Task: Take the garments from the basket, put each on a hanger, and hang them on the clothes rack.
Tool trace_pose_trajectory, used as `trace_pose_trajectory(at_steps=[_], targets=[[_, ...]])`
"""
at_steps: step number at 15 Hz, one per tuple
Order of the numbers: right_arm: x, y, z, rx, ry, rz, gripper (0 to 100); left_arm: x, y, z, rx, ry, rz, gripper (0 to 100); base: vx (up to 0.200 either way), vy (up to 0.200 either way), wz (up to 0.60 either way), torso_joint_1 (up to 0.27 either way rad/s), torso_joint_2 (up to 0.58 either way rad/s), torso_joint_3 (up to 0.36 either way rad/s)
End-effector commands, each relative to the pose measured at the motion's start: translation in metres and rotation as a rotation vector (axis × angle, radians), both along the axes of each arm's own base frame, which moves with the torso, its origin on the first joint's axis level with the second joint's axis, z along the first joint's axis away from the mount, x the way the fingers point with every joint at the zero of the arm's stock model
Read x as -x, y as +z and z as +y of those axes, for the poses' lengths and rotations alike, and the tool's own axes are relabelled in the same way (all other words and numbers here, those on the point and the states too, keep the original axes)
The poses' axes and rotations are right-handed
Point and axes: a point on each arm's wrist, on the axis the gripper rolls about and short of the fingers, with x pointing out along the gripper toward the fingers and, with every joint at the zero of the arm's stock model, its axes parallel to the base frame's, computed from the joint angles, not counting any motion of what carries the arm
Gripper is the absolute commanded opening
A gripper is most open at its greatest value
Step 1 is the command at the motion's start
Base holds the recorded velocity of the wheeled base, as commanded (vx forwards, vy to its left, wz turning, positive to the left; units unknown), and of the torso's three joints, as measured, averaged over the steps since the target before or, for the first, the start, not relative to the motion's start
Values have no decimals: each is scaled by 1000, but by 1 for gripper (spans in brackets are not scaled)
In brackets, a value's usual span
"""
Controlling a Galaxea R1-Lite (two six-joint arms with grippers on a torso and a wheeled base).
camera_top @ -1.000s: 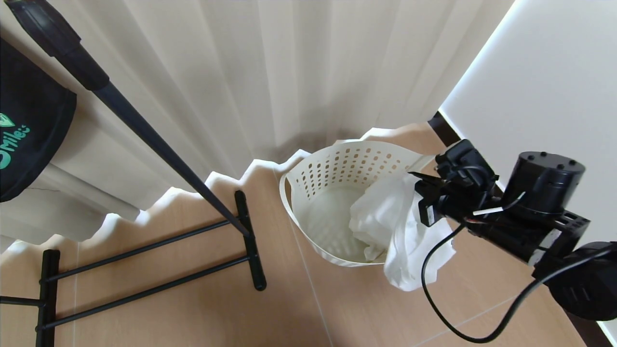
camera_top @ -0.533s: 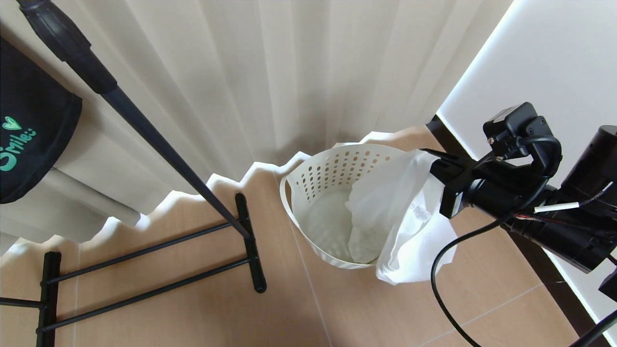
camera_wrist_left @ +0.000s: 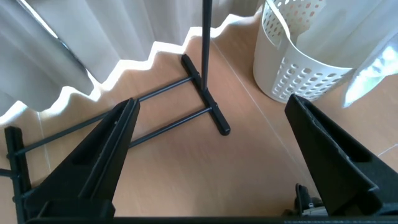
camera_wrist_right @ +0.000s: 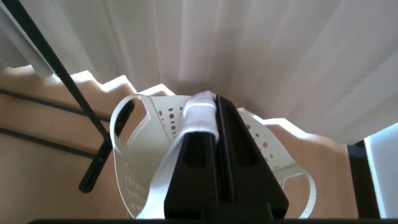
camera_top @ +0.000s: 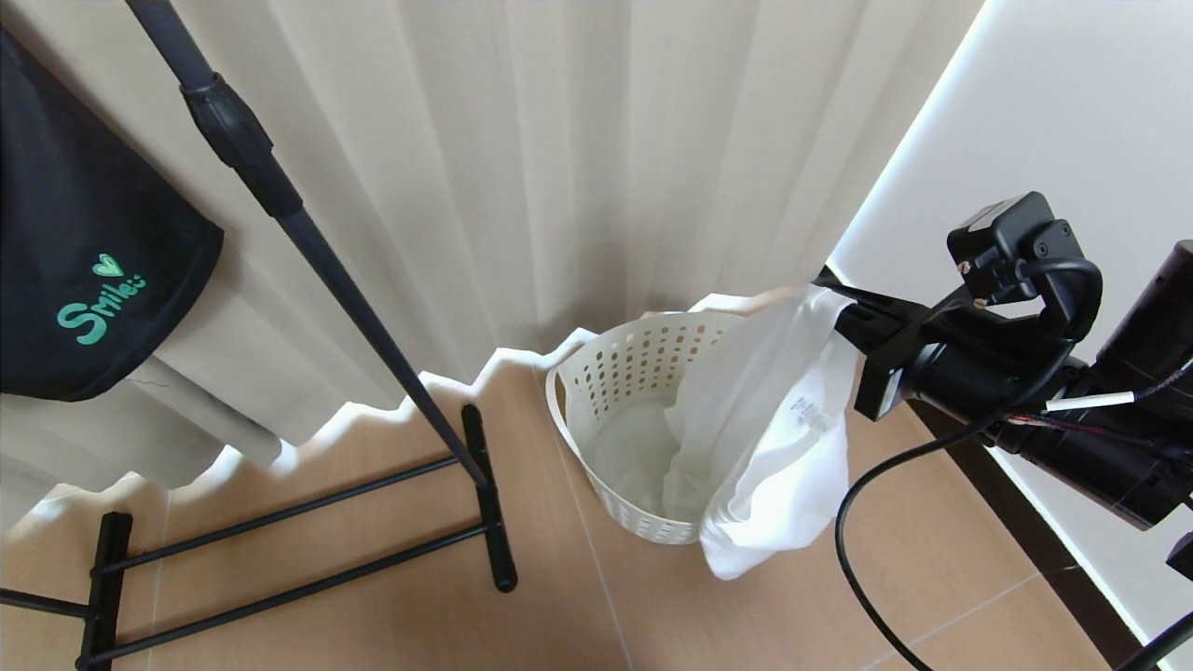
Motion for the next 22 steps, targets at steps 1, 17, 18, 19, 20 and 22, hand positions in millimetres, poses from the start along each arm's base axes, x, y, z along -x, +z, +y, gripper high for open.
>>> trace_pose_trajectory(at_steps=[1, 17, 18, 19, 20, 22], targets=[[-2, 0, -1, 1, -5, -2, 0, 0, 0, 0, 0, 0, 1, 100, 0, 0, 0, -2, -2, 207], [-3, -1, -8, 2, -36, 1, 0, 0, 0, 0, 0, 0, 1, 100, 0, 0, 0, 59, -390, -130], [-4, -1, -8, 3, -38, 2, 0, 0, 0, 0, 0, 0, 1, 100, 0, 0, 0, 144, -491, -149], [-4, -2, -8, 4, -38, 2, 0, 0, 0, 0, 0, 0, 1, 100, 0, 0, 0, 149, -500, -159], [-4, -2, -8, 3, -38, 2, 0, 0, 0, 0, 0, 0, 1, 100, 0, 0, 0, 173, -510, -149], [-4, -1, -8, 3, -38, 0, 0, 0, 0, 0, 0, 0, 1, 100, 0, 0, 0, 176, -527, -151]])
